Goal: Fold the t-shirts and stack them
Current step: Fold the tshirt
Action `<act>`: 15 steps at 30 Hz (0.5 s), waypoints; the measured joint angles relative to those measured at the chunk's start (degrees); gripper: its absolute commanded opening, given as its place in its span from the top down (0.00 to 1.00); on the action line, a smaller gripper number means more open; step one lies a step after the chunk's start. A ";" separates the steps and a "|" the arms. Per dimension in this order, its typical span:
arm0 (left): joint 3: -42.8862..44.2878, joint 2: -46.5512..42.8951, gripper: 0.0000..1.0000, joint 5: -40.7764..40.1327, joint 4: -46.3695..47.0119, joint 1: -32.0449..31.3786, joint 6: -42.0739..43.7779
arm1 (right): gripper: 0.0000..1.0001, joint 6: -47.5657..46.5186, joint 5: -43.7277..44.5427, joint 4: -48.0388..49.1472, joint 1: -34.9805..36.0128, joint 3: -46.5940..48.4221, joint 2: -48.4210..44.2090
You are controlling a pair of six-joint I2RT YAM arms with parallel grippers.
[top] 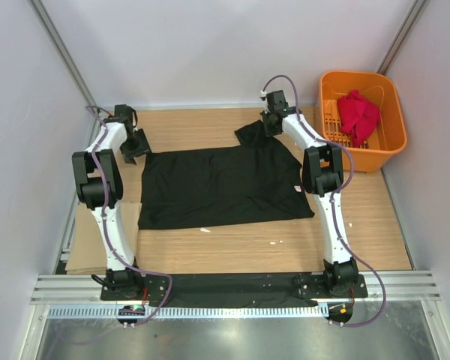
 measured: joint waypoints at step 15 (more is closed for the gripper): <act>3.74 3.93 0.42 3.32 -0.63 0.00 0.13 | 0.99 0.57 3.37 -0.70 0.24 1.33 0.57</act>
